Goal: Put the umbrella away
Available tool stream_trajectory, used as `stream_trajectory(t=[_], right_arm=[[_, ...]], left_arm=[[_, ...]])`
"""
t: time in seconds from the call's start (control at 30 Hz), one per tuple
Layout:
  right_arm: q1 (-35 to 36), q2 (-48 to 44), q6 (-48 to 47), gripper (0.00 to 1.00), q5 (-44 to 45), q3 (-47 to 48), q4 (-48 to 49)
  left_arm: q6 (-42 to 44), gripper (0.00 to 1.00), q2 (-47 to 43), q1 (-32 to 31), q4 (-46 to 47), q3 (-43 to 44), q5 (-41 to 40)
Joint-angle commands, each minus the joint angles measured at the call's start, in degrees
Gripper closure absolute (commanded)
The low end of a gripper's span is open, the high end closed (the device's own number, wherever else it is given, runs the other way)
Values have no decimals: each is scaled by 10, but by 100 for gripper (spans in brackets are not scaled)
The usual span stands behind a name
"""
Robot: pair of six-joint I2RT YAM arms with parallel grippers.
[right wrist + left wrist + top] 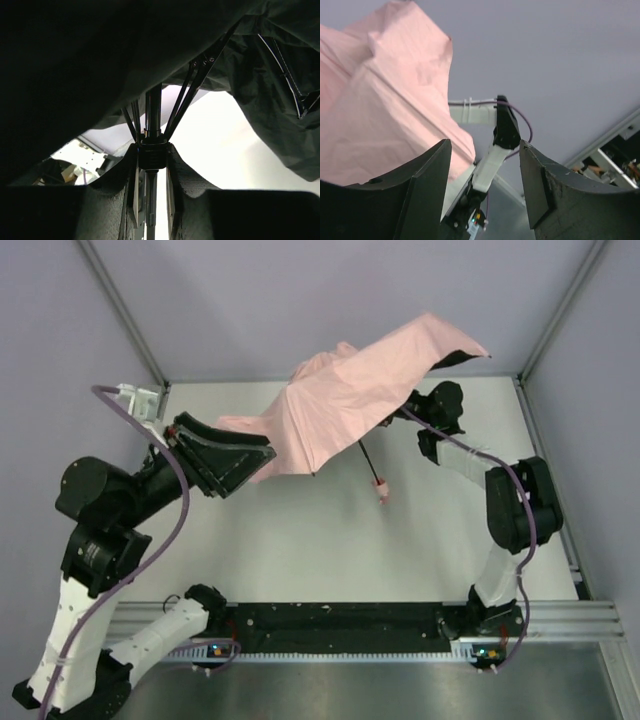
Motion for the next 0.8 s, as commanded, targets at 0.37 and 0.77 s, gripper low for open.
stream_trajectory(t=[0.37, 0.77], right_arm=[[1, -107, -15, 100, 1, -95, 105], [37, -119, 36, 100, 62, -171, 177]], left_arm=[[-55, 36, 209, 18, 149, 2, -47], [-42, 65, 421, 36, 166, 113, 60]])
